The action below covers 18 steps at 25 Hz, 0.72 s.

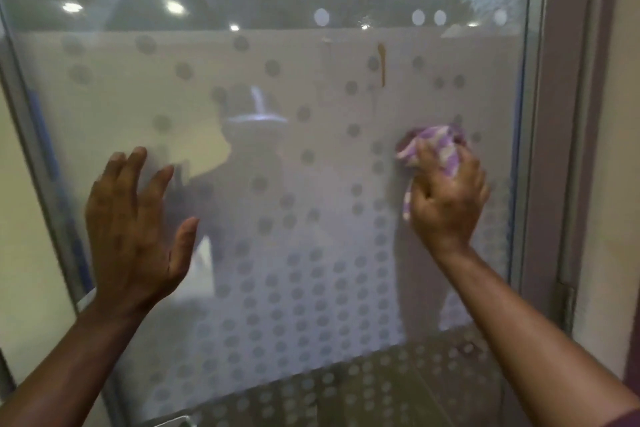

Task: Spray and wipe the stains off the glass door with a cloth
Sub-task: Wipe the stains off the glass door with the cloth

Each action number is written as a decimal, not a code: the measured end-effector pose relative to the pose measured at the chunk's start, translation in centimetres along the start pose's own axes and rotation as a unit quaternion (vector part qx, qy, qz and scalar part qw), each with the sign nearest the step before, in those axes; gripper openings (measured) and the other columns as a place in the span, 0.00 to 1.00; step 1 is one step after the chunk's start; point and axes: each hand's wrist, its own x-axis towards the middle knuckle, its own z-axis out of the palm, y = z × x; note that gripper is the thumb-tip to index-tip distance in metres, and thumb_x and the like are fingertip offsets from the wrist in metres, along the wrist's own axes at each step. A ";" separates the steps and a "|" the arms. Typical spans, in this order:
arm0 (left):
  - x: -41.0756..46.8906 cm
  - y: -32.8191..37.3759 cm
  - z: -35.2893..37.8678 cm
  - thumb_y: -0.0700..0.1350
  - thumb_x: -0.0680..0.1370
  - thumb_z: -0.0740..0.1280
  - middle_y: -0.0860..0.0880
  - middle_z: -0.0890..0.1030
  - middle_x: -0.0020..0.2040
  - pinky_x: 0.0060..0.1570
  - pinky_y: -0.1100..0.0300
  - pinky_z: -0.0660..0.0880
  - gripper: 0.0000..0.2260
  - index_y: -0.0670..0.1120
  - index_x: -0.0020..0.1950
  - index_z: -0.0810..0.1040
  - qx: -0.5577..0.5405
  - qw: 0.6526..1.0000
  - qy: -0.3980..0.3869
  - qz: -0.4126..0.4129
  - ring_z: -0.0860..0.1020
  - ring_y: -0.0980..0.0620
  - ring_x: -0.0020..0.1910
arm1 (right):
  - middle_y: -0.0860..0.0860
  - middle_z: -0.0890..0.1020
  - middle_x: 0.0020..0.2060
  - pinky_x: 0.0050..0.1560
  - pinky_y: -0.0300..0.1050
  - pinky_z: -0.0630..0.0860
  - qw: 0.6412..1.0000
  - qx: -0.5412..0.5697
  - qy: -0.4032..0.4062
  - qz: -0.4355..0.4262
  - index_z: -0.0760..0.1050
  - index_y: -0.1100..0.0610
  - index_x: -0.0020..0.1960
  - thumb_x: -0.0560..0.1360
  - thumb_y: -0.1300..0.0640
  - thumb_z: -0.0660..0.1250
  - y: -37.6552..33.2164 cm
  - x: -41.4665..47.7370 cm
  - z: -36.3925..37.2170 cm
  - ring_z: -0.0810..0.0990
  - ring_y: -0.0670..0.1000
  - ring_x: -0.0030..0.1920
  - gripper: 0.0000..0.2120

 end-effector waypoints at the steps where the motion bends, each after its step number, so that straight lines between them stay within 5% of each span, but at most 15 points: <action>1: 0.0 -0.1 0.1 0.58 0.85 0.59 0.32 0.66 0.84 0.80 0.30 0.63 0.29 0.39 0.79 0.71 0.003 1.000 0.000 -0.004 0.63 0.28 0.84 | 0.64 0.77 0.72 0.58 0.61 0.75 1.000 -0.010 -0.001 0.028 0.80 0.44 0.74 0.76 0.59 0.68 2.3 0.8 -0.4 0.80 0.70 0.62 0.27; 5: -1.1 -0.9 0.6 0.59 0.85 0.60 0.38 0.60 0.88 0.82 0.28 0.62 0.30 0.39 0.79 0.71 0.011 1.000 -0.025 -0.014 0.60 0.29 0.86 | 0.65 0.75 0.74 0.64 0.62 0.74 0.997 0.007 -0.010 0.081 0.79 0.48 0.75 0.80 0.60 0.68 8.3 1.5 -1.2 0.77 0.70 0.68 0.24; 10: -1.5 -1.6 0.4 0.62 0.86 0.58 0.32 0.63 0.85 0.82 0.29 0.62 0.33 0.36 0.78 0.71 0.000 0.996 -0.041 -0.076 0.61 0.27 0.85 | 0.69 0.74 0.74 0.71 0.59 0.70 0.993 0.032 0.012 0.112 0.79 0.54 0.75 0.82 0.60 0.69 8.8 -1.4 -0.7 0.75 0.72 0.72 0.21; 16: -1.4 -1.1 0.1 0.58 0.86 0.61 0.34 0.67 0.84 0.81 0.32 0.63 0.27 0.39 0.77 0.72 0.009 0.999 0.015 -0.035 0.63 0.32 0.86 | 0.67 0.72 0.77 0.76 0.44 0.60 0.991 0.078 0.027 0.104 0.77 0.52 0.76 0.80 0.61 0.71 3.4 -7.3 0.1 0.73 0.66 0.75 0.25; 18: -1.6 -1.3 0.3 0.59 0.86 0.61 0.34 0.67 0.84 0.81 0.32 0.63 0.27 0.41 0.77 0.72 0.004 0.999 0.013 -0.037 0.62 0.32 0.86 | 0.67 0.72 0.77 0.73 0.47 0.61 0.992 0.089 0.019 0.087 0.77 0.52 0.77 0.80 0.63 0.72 0.3 -9.2 0.4 0.73 0.67 0.72 0.25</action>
